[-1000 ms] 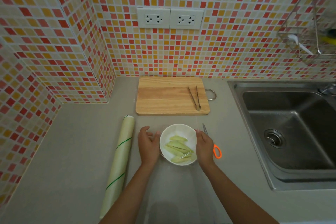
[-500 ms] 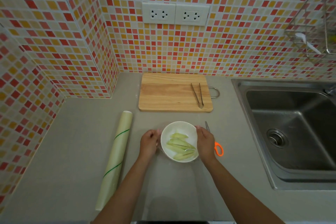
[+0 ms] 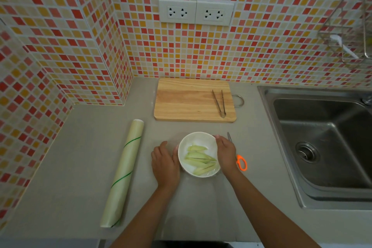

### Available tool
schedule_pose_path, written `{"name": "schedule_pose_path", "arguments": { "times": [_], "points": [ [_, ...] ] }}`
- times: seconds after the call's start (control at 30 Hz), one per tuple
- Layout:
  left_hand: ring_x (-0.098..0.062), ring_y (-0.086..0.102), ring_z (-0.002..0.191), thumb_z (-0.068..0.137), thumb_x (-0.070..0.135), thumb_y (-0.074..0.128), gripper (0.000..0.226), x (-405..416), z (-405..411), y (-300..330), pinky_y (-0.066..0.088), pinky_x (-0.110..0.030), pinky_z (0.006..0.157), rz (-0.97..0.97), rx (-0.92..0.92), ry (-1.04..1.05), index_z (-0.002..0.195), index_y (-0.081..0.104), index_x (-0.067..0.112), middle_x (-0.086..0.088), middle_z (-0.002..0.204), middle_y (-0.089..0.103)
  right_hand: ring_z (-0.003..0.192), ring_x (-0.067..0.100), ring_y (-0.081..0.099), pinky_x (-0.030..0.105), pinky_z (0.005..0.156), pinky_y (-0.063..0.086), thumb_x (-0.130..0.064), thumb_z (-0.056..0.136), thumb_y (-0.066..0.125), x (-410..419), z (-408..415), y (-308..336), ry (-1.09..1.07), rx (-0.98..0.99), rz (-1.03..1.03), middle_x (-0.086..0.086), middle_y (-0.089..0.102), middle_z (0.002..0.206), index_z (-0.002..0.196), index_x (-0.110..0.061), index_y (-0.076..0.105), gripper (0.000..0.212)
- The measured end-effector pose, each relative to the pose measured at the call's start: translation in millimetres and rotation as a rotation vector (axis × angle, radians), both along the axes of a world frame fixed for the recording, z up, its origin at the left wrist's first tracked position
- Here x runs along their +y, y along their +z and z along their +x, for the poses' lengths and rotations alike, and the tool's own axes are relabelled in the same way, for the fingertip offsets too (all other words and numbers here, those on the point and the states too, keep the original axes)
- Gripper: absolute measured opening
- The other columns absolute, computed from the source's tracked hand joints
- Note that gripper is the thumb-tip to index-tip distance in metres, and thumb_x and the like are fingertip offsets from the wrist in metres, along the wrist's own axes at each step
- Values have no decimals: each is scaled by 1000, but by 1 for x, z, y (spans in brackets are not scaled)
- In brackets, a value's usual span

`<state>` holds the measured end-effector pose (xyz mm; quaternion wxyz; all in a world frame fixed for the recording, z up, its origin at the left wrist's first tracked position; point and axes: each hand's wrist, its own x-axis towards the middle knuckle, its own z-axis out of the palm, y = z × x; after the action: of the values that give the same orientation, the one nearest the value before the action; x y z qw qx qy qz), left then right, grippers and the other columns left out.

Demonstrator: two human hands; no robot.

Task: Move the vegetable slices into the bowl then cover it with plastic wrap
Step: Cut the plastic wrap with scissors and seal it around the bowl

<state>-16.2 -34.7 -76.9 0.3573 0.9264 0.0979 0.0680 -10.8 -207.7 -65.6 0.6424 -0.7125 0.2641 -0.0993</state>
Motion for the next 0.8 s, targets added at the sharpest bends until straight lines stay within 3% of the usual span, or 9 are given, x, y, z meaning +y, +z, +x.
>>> {"name": "schedule_pose_path", "arguments": {
  "times": [0.13, 0.27, 0.43, 0.53, 0.6, 0.7, 0.8],
  "points": [
    [-34, 55, 101, 89, 45, 56, 52, 17, -3, 3, 44, -43, 84, 166, -112, -65, 123, 56, 6, -15, 110, 60, 73, 15, 57, 30, 65, 46, -23, 98, 46, -2, 0, 0, 10, 11, 7, 4, 64, 73, 81, -7, 71, 35],
    [-31, 55, 104, 87, 54, 44, 58, 38, -4, 1, 43, -41, 87, 221, -221, -180, 121, 59, 9, -11, 114, 60, 79, 17, 63, 38, 79, 53, -22, 97, 47, -1, 0, 3, 51, 34, 36, 0, 70, 78, 78, -23, 74, 33],
    [-24, 51, 114, 87, 48, 50, 52, 54, -10, 4, 35, -34, 96, 200, -327, -286, 124, 56, 12, -7, 120, 58, 85, 20, 66, 41, 84, 53, -22, 97, 48, -1, 0, 9, 39, 55, 110, 1, 73, 83, 77, -24, 76, 34],
    [-21, 52, 118, 90, 40, 50, 47, 47, -13, 17, 39, -34, 102, -15, -424, -305, 124, 57, 9, -4, 124, 59, 93, 20, 67, 33, 84, 51, -27, 99, 45, -2, -1, 19, -35, 17, 195, 10, 73, 99, 93, -11, 75, 34],
    [-9, 47, 126, 94, 41, 44, 46, 31, -11, 30, 34, -23, 107, -257, -380, -307, 132, 52, 15, 4, 134, 54, 106, 19, 64, 26, 91, 48, -27, 101, 41, -6, -3, 25, -81, -53, 237, 12, 69, 110, 110, -1, 68, 38],
    [1, 40, 134, 97, 41, 39, 45, 0, -5, 43, 31, -15, 109, -633, -153, -335, 141, 38, 33, 14, 143, 47, 108, 14, 63, 14, 87, 49, -30, 102, 36, -9, -10, 29, -75, -115, 266, 9, 67, 113, 113, -4, 65, 40],
    [-1, 41, 134, 100, 43, 34, 47, -19, 8, 40, 32, -29, 113, -850, 96, -281, 146, 30, 35, 12, 143, 46, 94, 8, 68, 11, 73, 53, -29, 101, 40, -5, -13, 29, -43, -94, 367, 7, 70, 104, 102, -10, 69, 34]
  ]
}}
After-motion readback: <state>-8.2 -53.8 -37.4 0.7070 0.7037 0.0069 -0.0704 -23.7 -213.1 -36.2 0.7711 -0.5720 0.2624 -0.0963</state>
